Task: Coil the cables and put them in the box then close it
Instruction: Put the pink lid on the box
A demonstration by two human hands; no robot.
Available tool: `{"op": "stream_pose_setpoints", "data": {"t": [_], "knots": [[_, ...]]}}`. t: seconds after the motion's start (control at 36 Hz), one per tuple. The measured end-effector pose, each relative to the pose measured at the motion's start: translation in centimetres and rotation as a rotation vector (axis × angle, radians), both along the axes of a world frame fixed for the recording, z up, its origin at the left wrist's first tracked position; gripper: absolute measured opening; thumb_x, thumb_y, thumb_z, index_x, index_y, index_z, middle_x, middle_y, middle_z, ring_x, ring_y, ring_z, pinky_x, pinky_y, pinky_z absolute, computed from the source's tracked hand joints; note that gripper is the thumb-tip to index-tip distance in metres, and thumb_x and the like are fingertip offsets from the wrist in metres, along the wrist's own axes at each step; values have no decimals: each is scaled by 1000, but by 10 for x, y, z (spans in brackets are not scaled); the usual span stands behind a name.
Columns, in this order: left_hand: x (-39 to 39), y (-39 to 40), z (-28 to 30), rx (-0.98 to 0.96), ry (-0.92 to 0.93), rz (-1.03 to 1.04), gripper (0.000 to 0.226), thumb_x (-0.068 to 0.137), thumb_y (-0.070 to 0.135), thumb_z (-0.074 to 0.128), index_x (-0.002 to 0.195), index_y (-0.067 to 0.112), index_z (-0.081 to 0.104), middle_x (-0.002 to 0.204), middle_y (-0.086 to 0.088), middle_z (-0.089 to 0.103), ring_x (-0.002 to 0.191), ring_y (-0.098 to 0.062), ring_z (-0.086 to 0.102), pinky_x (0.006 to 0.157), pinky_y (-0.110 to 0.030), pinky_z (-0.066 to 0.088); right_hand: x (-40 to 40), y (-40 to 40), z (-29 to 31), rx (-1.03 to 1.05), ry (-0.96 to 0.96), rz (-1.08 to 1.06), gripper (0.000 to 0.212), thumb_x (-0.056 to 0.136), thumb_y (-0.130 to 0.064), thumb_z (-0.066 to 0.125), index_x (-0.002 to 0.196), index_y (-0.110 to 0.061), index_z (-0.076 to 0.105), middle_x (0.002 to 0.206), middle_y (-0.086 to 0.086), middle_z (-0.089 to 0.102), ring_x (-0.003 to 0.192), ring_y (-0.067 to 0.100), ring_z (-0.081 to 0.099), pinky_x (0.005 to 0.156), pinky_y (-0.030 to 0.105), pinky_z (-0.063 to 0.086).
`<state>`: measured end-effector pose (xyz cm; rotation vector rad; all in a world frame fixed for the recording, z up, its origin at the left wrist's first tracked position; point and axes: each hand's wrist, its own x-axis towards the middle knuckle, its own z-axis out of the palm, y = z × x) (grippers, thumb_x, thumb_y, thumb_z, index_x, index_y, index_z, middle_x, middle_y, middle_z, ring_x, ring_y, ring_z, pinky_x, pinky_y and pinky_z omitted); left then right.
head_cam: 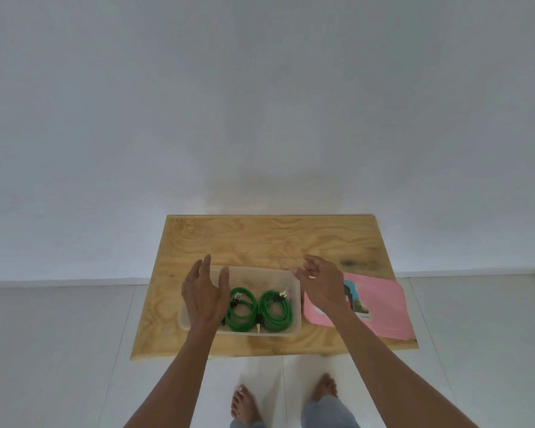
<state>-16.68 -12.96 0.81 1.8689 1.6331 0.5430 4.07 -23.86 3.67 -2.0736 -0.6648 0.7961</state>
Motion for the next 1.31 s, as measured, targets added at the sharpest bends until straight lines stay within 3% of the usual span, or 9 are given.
{"op": "stream_pose_setpoints", "data": {"t": [0.06,0.22,0.36,0.47,0.58,0.75,0.97,1.14,1.31], "knots": [[14,-5,9,-16,-38,-34,60,98,43,56,149,13,44,150,-16,47,142,-33,38,115,-53,32,9,-3,1,16,15,-30,49,83,-30,78,127,-15,63,106,4,69,92,16,67,96,33,54],[73,-25,24,-15,-103,-133,62,95,46,60,148,16,46,148,-13,50,136,-31,44,109,-49,41,54,-21,6,37,3,-70,49,85,-34,75,130,-19,61,113,3,68,95,15,67,87,29,54],[143,-54,27,-23,-89,-230,56,97,39,59,147,15,47,147,-13,49,135,-30,44,109,-45,41,109,-56,2,-21,-58,-126,45,89,-32,71,130,-19,60,107,-1,64,104,20,63,86,24,42],[194,-83,13,-64,-38,-295,51,98,30,59,145,14,48,146,-13,49,134,-31,45,108,-44,42,155,-94,-21,-162,-150,-129,47,92,-32,65,135,-19,54,135,6,59,121,25,58,102,32,42],[225,-104,-15,-164,127,-314,56,96,22,59,148,10,41,149,-14,42,136,-33,41,109,-44,37,185,-126,-48,-279,-132,-137,52,93,-33,63,140,-17,48,143,9,48,131,28,48,105,37,41],[234,-126,-58,-350,422,-226,84,85,45,68,152,19,24,152,-21,27,140,-41,29,111,-50,32,197,-158,-88,-447,-114,1,72,90,-45,61,151,-25,28,160,9,22,144,32,27,109,50,39],[249,-140,-83,-363,434,-122,106,71,61,78,152,29,18,151,-25,23,142,-42,21,114,-57,24,209,-167,-114,-437,-46,140,96,86,-50,64,157,-28,3,165,6,9,147,33,20,110,52,36],[260,-148,-88,-300,454,-92,96,76,63,73,151,35,21,150,-22,25,142,-42,21,111,-60,27,224,-164,-122,-411,-48,134,97,87,-48,64,156,-33,-3,165,0,7,145,34,22,104,53,42],[270,-160,-87,-307,481,-105,92,84,61,64,157,29,18,156,-22,20,147,-42,13,115,-56,23,221,-159,-122,-396,-47,120,86,96,-40,55,156,-31,-5,162,10,13,141,38,30,101,52,43]]}}
